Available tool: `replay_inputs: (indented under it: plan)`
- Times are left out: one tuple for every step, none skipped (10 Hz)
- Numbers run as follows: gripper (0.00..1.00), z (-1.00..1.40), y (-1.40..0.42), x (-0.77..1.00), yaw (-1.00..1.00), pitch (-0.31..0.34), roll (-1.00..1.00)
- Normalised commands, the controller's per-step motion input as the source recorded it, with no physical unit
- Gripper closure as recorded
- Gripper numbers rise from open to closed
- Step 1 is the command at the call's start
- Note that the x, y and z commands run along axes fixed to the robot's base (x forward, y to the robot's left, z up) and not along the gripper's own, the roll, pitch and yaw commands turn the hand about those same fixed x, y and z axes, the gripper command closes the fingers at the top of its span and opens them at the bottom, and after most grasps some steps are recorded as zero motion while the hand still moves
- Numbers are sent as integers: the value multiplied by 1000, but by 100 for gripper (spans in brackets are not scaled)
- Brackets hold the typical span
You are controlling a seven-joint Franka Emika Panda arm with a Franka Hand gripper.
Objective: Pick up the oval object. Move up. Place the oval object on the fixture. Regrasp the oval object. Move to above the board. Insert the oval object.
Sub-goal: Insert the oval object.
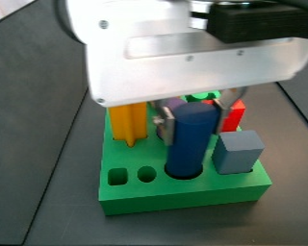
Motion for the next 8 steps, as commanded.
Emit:
replay_inputs:
  plan:
    - [100,-609,0,-474,49,-64,59]
    - [100,-560,-249,-249,143,-36,0]
    - [100,-483,-331,0,157,-77,-49]
    - [100,-400,-191,109,91,-99,-83]
    - [100,-374,-3,154,106,-116,-50]
    - [100,-437,0,91,80,-121,-23]
    - [100,-403,91,0,74,-51,0]
    - [100,-351,60,66,91,-39,0]
